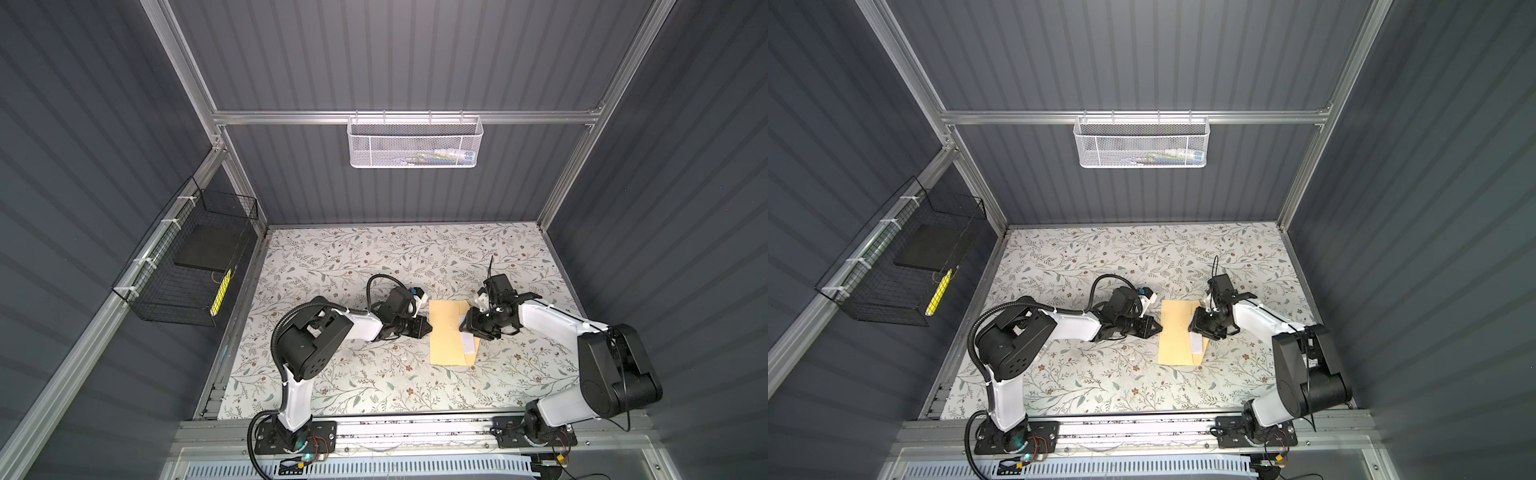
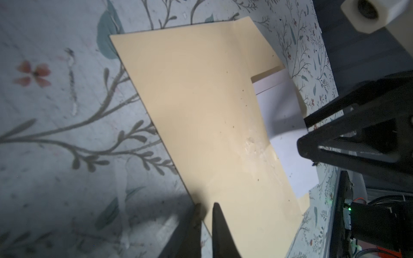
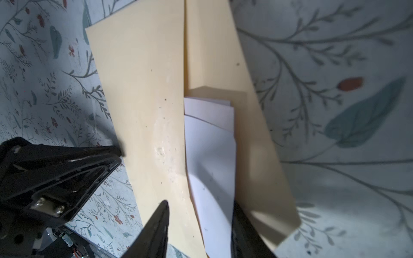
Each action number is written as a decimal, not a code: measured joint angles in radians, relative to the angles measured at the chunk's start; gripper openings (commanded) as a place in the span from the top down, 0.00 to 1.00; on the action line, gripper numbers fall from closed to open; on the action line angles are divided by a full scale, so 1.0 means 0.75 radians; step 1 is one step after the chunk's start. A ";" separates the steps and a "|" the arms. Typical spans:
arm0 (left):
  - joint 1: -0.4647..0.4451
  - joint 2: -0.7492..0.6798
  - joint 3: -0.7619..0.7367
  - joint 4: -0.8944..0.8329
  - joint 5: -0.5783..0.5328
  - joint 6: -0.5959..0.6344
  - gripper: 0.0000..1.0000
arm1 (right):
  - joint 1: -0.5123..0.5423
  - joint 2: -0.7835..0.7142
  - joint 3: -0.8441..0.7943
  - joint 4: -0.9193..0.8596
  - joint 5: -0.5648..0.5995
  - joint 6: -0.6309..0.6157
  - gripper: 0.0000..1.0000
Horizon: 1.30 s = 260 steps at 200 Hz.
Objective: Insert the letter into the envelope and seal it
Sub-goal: 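Push the folded white sheet fully into the tan envelope with right gripper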
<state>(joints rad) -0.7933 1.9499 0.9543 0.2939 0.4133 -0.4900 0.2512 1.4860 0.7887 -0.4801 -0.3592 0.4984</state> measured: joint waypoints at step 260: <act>0.000 0.013 -0.026 0.073 0.050 -0.022 0.89 | -0.061 -0.010 -0.161 0.197 -0.075 0.057 1.00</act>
<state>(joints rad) -0.7933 1.9594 0.9348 0.3489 0.4511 -0.5068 0.2054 1.4788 0.6682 -0.3321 -0.4156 0.5411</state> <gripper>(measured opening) 0.115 0.049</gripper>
